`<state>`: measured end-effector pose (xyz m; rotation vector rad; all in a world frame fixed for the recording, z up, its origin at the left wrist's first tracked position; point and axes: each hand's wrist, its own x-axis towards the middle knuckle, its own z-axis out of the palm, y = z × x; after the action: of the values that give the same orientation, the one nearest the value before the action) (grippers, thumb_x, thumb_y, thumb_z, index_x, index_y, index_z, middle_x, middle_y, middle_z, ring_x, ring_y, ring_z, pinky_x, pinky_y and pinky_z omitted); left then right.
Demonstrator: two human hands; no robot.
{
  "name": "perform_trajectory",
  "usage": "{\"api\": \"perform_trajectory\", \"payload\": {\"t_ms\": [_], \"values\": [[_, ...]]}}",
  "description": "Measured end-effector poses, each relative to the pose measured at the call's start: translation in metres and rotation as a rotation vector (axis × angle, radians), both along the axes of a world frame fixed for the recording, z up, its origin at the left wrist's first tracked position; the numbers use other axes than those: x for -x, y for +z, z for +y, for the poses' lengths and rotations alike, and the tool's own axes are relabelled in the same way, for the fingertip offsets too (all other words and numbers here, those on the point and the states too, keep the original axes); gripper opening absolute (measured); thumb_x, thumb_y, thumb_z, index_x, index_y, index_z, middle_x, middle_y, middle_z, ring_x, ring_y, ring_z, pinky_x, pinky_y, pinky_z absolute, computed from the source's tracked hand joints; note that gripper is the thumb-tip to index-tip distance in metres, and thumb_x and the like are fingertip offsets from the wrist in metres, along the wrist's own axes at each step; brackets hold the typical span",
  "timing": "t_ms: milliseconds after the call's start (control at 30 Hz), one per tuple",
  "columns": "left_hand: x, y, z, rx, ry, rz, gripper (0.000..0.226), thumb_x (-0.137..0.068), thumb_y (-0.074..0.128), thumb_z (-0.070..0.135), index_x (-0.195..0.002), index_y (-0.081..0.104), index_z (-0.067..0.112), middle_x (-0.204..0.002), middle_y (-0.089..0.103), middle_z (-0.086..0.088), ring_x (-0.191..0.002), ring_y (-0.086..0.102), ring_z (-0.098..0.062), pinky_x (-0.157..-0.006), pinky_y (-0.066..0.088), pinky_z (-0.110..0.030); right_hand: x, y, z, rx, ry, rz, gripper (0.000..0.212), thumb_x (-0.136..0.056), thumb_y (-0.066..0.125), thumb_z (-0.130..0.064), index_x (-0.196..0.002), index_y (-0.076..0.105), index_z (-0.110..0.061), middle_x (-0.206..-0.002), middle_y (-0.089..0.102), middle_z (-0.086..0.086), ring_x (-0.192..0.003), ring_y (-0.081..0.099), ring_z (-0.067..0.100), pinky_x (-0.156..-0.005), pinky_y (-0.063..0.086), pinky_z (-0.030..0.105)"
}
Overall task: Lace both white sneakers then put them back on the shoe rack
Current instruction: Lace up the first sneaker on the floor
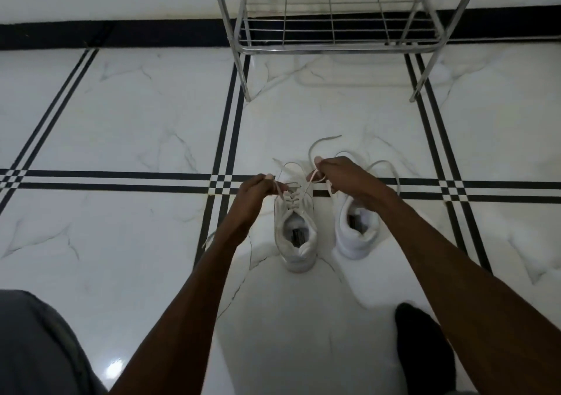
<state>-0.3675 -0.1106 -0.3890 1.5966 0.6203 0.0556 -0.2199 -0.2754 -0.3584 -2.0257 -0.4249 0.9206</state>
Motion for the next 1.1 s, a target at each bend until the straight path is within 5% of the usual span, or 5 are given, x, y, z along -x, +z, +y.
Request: {"api": "perform_trajectory", "payload": {"t_ms": [233, 367, 533, 833, 1100], "values": [[-0.023, 0.013, -0.014, 0.123, 0.163, -0.100, 0.029, -0.108, 0.042, 0.024, -0.092, 0.057, 0.006, -0.089, 0.059, -0.016, -0.083, 0.059, -0.026, -0.067, 0.053, -0.021, 0.008, -0.014, 0.013, -0.462, -0.208, 0.316, 0.035, -0.104, 0.044, -0.037, -0.087, 0.063, -0.013, -0.096, 0.076, 0.009, -0.089, 0.066, 0.019, -0.063, 0.041, 0.028], [-0.022, 0.001, -0.015, 0.021, 0.088, -0.095, 0.027, -0.107, 0.044, 0.027, -0.103, 0.064, 0.009, -0.083, 0.059, -0.003, -0.077, 0.054, -0.015, -0.077, 0.050, -0.034, 0.013, -0.029, 0.018, -0.346, -0.116, 0.115, 0.020, -0.102, 0.052, -0.023, -0.113, 0.069, -0.019, -0.088, 0.069, 0.003, -0.082, 0.065, 0.017, -0.064, 0.042, 0.031], [-0.016, 0.000, -0.017, -0.076, -0.013, -0.128, 0.026, -0.109, 0.040, 0.016, -0.126, 0.059, 0.012, -0.088, 0.067, 0.010, -0.073, 0.063, 0.004, -0.068, 0.051, -0.014, 0.016, -0.028, 0.022, -0.272, -0.031, 0.047, 0.037, -0.099, 0.058, -0.009, -0.134, 0.061, -0.022, -0.099, 0.076, 0.006, -0.068, 0.067, 0.002, -0.055, 0.046, 0.014], [-0.018, -0.006, -0.007, -0.371, -0.181, -0.157, 0.035, -0.103, 0.043, 0.002, -0.131, 0.053, 0.020, -0.081, 0.069, 0.003, -0.072, 0.064, -0.005, -0.073, 0.056, -0.029, 0.017, -0.037, 0.028, -0.224, -0.218, 0.064, 0.005, -0.080, 0.082, -0.021, -0.081, 0.078, -0.017, -0.081, 0.078, 0.006, -0.070, 0.066, 0.013, -0.058, 0.047, 0.027], [-0.023, -0.009, -0.007, -0.369, -0.182, -0.143, 0.030, -0.099, 0.053, 0.000, -0.119, 0.042, 0.019, -0.081, 0.076, -0.008, -0.069, 0.072, -0.020, -0.068, 0.060, -0.046, 0.023, -0.035, 0.025, -0.360, -0.109, 0.117, 0.024, -0.086, 0.078, -0.027, -0.095, 0.079, -0.005, -0.089, 0.074, 0.026, -0.071, 0.066, 0.020, -0.073, 0.056, 0.032]]}}
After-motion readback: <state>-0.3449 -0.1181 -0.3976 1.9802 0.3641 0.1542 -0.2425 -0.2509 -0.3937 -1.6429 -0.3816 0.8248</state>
